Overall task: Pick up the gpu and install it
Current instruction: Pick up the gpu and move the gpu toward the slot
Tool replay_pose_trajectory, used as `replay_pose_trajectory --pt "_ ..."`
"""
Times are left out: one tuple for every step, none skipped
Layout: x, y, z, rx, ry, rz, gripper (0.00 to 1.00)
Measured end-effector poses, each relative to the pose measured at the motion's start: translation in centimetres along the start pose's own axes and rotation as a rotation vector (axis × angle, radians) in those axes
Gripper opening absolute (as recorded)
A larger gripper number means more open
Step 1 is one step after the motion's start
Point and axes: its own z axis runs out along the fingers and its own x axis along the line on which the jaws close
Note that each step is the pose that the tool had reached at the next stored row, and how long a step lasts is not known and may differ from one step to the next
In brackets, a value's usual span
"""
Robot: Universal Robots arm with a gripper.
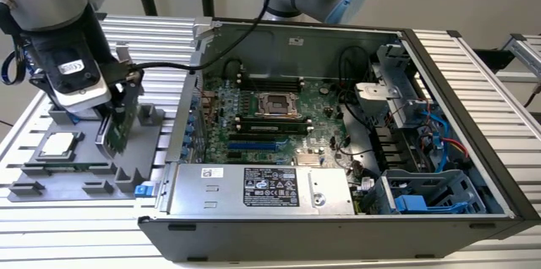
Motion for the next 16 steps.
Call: replay_pose_trajectory --pt "0.00 0.01 -0.15 -0.0001 0.0000 0.000 0.00" --pt "0.00 0.02 -0.30 -0.0001 -0.0001 0.000 0.00" --pt "0.00 0.03 -0.45 0.0000 0.0000 0.000 0.00" --pt "0.00 0.04 -0.59 -0.0001 -0.0001 0.000 0.00" --pt "0.00 0.04 -0.72 -0.0001 -0.0001 0.000 0.00" --pt "0.00 0.05 -0.85 -0.0001 -0.0001 0.000 0.00" --pt "0.00 0.06 -0.99 -0.0001 -0.0001 0.000 0.00" --pt "-0.01 0.07 -1.15 -0.0001 -0.0001 0.000 0.00" --pt "-0.01 0.08 -1.28 -0.0001 -0.0002 0.000 0.00" --pt "-0.01 0.09 -1.43 -0.0001 -0.0001 0.000 0.00" --pt "-0.01 0.10 -1.59 -0.0001 -0.0001 0.000 0.00" --pt "-0.01 0.10 -1.73 -0.0001 -0.0001 0.000 0.00" --pt "-0.01 0.11 -1.88 -0.0001 -0.0001 0.000 0.00" --pt "-0.01 0.12 -2.03 -0.0001 -0.0001 0.000 0.00" --pt "-0.01 0.13 -2.18 0.0000 0.0000 0.000 0.00" --pt "-0.01 0.14 -2.33 -0.0001 -0.0001 0.000 0.00"
